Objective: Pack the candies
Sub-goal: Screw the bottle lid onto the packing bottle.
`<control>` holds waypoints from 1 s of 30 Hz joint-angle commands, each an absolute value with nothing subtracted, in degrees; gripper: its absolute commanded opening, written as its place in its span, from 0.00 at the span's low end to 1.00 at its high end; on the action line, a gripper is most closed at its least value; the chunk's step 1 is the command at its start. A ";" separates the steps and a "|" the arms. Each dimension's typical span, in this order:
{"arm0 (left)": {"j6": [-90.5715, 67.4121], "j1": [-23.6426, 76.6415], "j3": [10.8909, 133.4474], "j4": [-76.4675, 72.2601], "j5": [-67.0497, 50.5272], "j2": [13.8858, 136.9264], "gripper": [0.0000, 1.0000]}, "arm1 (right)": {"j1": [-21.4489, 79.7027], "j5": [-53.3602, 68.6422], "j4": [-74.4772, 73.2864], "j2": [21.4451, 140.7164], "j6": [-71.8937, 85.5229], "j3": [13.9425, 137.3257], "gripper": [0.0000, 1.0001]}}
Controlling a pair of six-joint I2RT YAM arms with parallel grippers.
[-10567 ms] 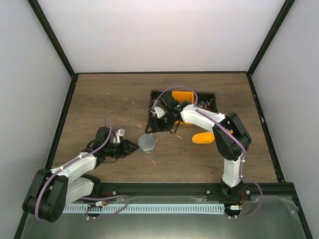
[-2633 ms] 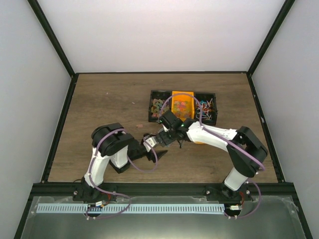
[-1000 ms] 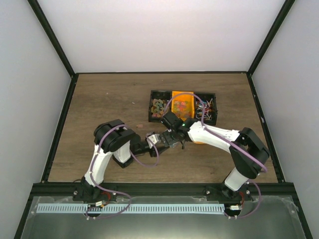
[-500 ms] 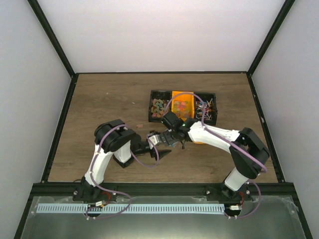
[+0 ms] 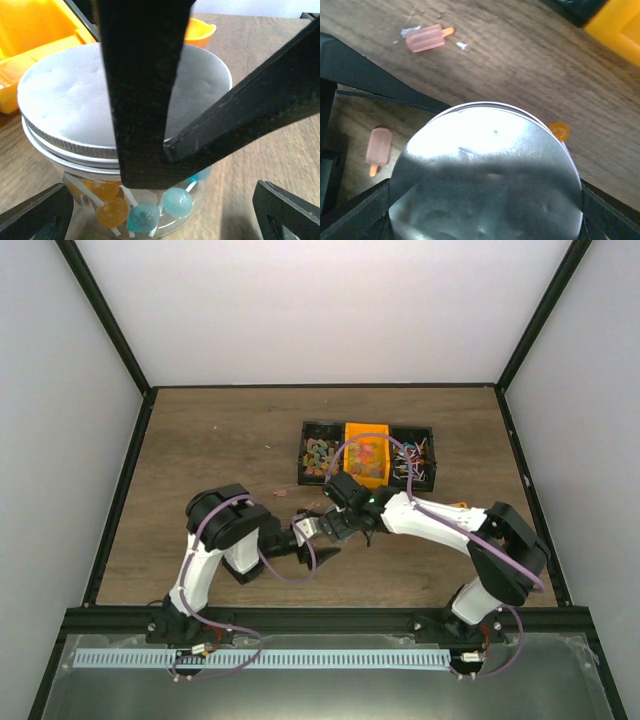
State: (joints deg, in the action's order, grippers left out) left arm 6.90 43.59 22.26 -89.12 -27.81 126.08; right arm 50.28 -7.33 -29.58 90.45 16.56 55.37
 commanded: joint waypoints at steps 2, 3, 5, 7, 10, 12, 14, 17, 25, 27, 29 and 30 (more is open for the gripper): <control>5.23 49.72 16.88 -101.60 -34.71 129.84 1.00 | 58.31 13.22 -30.37 96.60 12.17 51.62 0.88; 5.94 49.60 17.03 -101.60 -33.83 130.27 1.00 | 58.46 13.33 -30.33 96.28 12.49 51.39 0.88; 5.99 49.08 18.16 -101.60 -33.62 131.69 1.00 | 58.66 13.29 -30.60 95.81 12.99 51.06 0.88; 5.05 48.79 19.64 -101.60 -34.06 133.19 1.00 | 58.78 13.05 -30.80 95.43 13.65 50.47 0.88; 5.37 48.78 19.77 -101.69 -31.49 133.87 1.00 | 58.75 12.68 -31.15 94.77 15.00 49.65 0.88; 5.98 48.71 19.00 -101.69 -29.23 133.54 1.00 | 58.88 12.74 -31.14 93.76 15.79 49.13 0.88; 5.83 48.50 18.02 -101.69 -26.27 132.58 1.00 | 58.89 13.01 -31.12 93.12 16.31 48.68 0.88; 5.61 48.00 16.99 -101.68 -23.65 130.99 1.00 | 58.89 12.74 -31.06 93.33 16.94 48.23 0.88; 5.24 47.29 19.38 -101.69 -21.01 132.18 1.00 | 59.45 11.78 -32.45 91.76 17.27 49.22 0.88; 5.22 46.86 19.17 -101.69 -21.71 131.64 1.00 | 59.45 10.74 -33.60 91.27 17.71 49.83 0.87; 5.33 46.18 18.33 -101.65 -22.67 130.61 1.00 | 59.45 10.58 -34.69 90.46 18.04 50.52 0.87; 5.40 45.96 17.79 -101.68 -22.82 130.04 1.00 | 59.52 9.95 -35.20 89.98 18.46 50.69 0.87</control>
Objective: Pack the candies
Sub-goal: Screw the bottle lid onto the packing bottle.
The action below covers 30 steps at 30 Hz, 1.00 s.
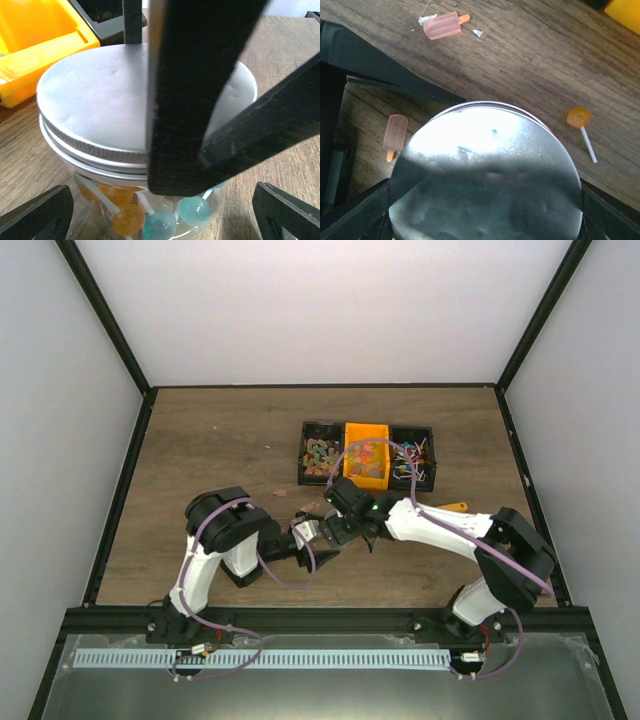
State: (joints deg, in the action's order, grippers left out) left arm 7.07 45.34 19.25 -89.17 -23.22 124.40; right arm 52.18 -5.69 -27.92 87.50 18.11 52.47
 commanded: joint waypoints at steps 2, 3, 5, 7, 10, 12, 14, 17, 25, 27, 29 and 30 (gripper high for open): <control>5.60 45.63 16.83 -101.69 -23.27 128.98 1.00 | 59.50 8.16 -35.57 89.11 19.26 50.78 0.87; 5.61 45.61 16.53 -101.69 -23.62 128.49 1.00 | 59.49 6.83 -35.45 88.86 19.65 50.80 0.87; 5.32 45.62 16.08 -101.69 -24.39 127.42 1.00 | 59.43 6.09 -34.34 88.64 20.45 50.78 0.87; 4.86 45.62 15.30 -101.69 -24.02 126.47 1.00 | 59.50 5.56 -34.08 89.10 21.19 51.40 0.87; 5.35 45.57 13.66 -101.69 -21.63 125.49 1.00 | 59.48 5.13 -34.65 88.60 21.26 52.36 0.87; 5.74 45.40 13.34 -101.69 -20.53 125.86 1.00 | 59.49 5.22 -35.15 87.75 21.04 52.71 0.87; 5.36 44.89 13.69 -101.68 -20.38 126.11 1.00 | 59.50 4.85 -35.71 87.08 21.01 52.71 0.87; 4.75 44.34 13.15 -101.69 -20.52 124.28 1.00 | 59.44 2.92 -36.18 87.01 21.68 51.85 0.87; 3.30 44.78 16.33 -101.69 -27.58 125.94 1.00 | 59.56 6.29 -34.39 86.90 20.89 51.82 0.88; 3.39 45.84 17.87 -101.63 -28.52 127.30 1.00 | 59.52 6.91 -33.96 87.37 20.66 51.98 0.87; 3.40 46.74 19.27 -101.68 -28.11 128.76 1.00 | 59.68 7.60 -33.83 87.61 20.50 52.24 0.88; 3.20 46.90 20.10 -101.69 -28.09 129.42 1.00 | 59.76 7.90 -33.68 87.67 20.47 52.29 0.88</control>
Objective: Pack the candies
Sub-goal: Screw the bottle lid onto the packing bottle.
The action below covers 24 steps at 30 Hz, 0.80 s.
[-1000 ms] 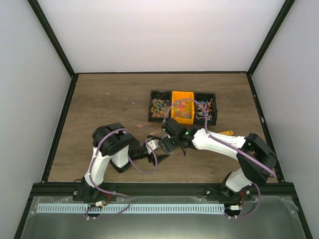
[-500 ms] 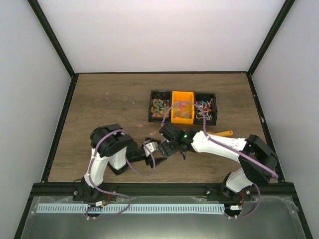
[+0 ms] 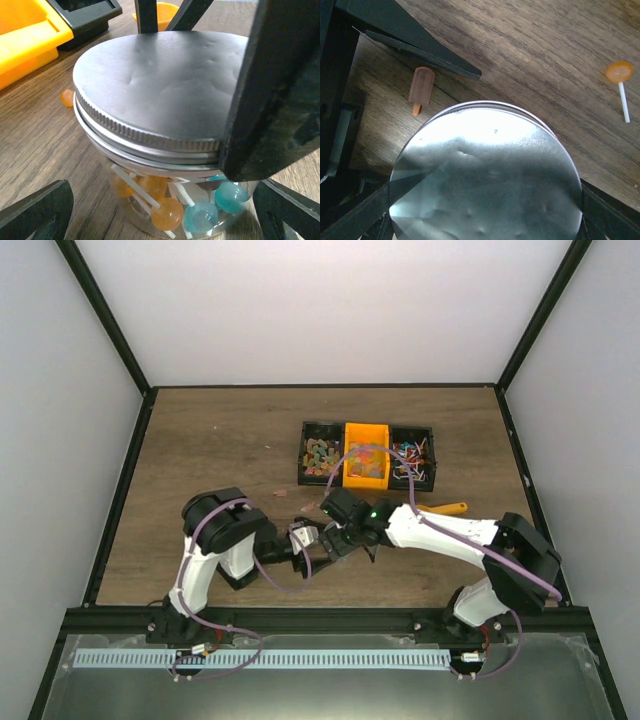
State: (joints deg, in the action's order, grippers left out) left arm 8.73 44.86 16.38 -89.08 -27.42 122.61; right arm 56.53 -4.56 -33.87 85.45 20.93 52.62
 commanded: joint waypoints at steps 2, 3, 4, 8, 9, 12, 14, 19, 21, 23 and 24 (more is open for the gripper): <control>2.76 47.10 21.43 -101.69 -28.37 130.39 1.00 | 59.93 8.46 -33.58 87.71 20.28 52.38 0.87; 2.61 47.19 22.01 -101.69 -28.57 130.83 1.00 | 60.00 8.69 -33.61 87.79 20.23 52.38 0.88; 2.68 47.20 22.35 -101.69 -28.79 131.06 1.00 | 59.98 8.89 -33.64 87.80 20.14 52.34 0.88; 5.58 46.71 20.69 -101.65 -36.19 130.25 1.00 | 60.03 8.87 -32.92 86.27 20.72 51.46 0.88; 5.65 46.67 20.44 -101.62 -38.23 130.24 1.00 | 60.00 8.95 -32.99 85.96 20.73 51.54 0.88; 5.21 46.64 21.11 -101.61 -43.02 131.48 1.00 | 60.07 10.32 -32.59 85.57 20.65 51.68 0.88; 4.44 46.67 22.35 -101.69 -44.23 132.71 1.00 | 60.09 11.59 -31.81 85.31 20.62 51.26 0.88; 3.75 47.20 25.41 -101.60 -45.51 133.90 1.00 | 60.05 11.95 -30.06 85.20 20.91 49.77 0.88; 3.61 47.28 25.68 -101.60 -46.15 133.61 1.00 | 60.07 12.00 -29.66 85.57 20.53 49.74 0.88; 2.51 47.42 26.61 -101.58 -48.07 133.98 1.00 | 60.11 12.53 -28.85 86.07 19.91 49.91 0.88; 1.87 47.50 27.24 -101.60 -48.76 134.33 1.00 | 60.11 12.88 -28.50 86.48 19.76 50.04 0.88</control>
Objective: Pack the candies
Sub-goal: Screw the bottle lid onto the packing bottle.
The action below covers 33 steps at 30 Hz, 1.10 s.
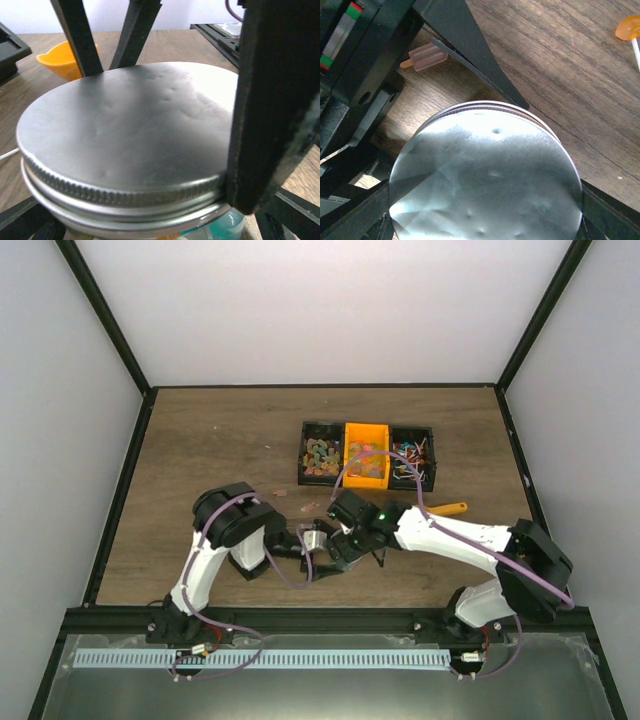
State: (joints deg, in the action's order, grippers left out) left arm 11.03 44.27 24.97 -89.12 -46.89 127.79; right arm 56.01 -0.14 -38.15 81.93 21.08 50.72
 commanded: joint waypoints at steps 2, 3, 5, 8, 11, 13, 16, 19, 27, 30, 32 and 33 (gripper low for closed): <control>0.80 47.75 28.64 -101.58 -49.65 135.55 1.00 | 60.11 13.61 -27.76 87.17 19.28 50.25 0.88; 0.30 47.87 29.27 -101.60 -50.33 136.36 1.00 | 60.11 13.74 -27.24 87.55 19.15 50.35 0.88; -0.57 48.18 30.60 -101.60 -51.52 137.32 1.00 | 60.09 14.37 -26.46 88.00 18.65 50.49 0.88; -1.69 48.91 31.99 -101.60 -51.71 138.10 1.00 | 60.14 14.77 -25.63 88.56 18.39 50.95 0.88; -3.54 49.35 33.61 -101.60 -51.78 138.87 1.00 | 60.19 14.80 -25.46 89.31 18.14 51.40 0.88; -4.13 49.64 34.30 -101.60 -51.33 139.48 1.00 | 60.27 14.90 -25.05 89.53 18.16 51.33 0.88; -3.65 49.66 34.01 -101.60 -50.41 140.16 1.00 | 60.29 14.37 -25.08 89.57 18.36 51.20 0.88; -2.98 49.66 32.98 -101.60 -48.93 140.68 0.99 | 60.27 13.95 -25.27 89.43 18.49 51.03 0.88; -2.95 49.46 32.35 -101.56 -47.42 142.75 0.92 | 60.29 12.68 -26.08 90.04 18.94 51.50 0.88; -2.11 49.48 31.72 -101.60 -46.73 142.61 0.93 | 60.29 10.89 -27.32 90.94 19.11 51.88 0.94; -1.41 49.47 31.18 -101.59 -46.74 142.34 0.93 | 60.43 10.05 -27.84 91.30 19.02 52.16 0.96; -1.22 49.44 31.03 -101.60 -46.90 142.24 0.93 | 60.50 9.70 -28.06 91.20 19.02 52.32 0.97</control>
